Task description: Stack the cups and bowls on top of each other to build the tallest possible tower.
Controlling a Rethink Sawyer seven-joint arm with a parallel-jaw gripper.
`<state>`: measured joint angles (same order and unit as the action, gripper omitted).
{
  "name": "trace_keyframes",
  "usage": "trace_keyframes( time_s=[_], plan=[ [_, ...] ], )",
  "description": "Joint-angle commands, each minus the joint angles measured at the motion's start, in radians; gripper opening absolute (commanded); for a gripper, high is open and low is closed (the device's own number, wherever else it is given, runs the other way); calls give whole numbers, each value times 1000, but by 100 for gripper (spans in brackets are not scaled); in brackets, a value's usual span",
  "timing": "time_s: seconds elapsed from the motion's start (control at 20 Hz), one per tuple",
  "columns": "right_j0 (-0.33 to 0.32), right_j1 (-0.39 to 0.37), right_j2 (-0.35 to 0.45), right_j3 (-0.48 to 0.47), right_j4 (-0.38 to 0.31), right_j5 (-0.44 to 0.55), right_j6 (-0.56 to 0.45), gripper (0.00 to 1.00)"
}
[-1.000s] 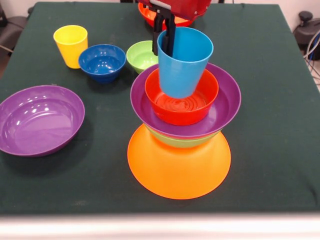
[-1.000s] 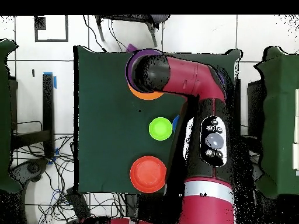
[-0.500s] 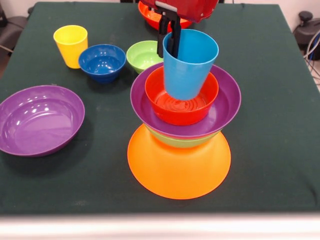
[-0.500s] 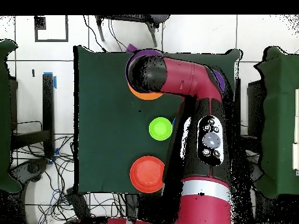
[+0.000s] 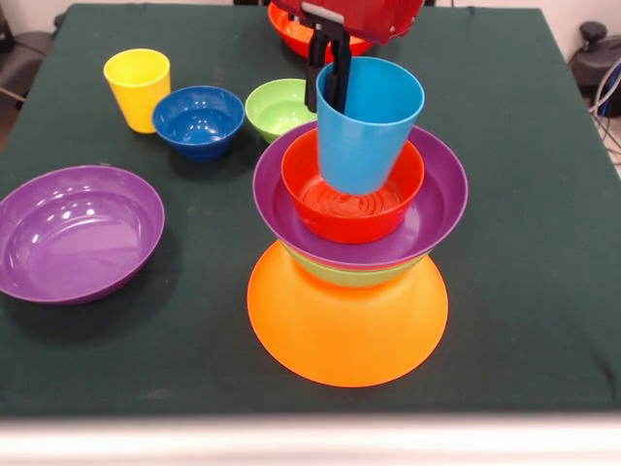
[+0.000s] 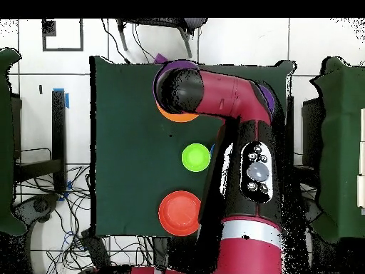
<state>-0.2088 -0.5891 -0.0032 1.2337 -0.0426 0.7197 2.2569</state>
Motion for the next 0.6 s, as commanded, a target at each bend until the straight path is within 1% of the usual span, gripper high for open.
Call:
trace_keyframes(
  time_s=[0.05,0.4,0.6],
  plan=[
    [15,63,79,118,-42,-59,-15,0],
    [7,71,86,139,-39,-87,-15,0],
    [6,79,88,155,-41,-119,-7,0]
  ],
)
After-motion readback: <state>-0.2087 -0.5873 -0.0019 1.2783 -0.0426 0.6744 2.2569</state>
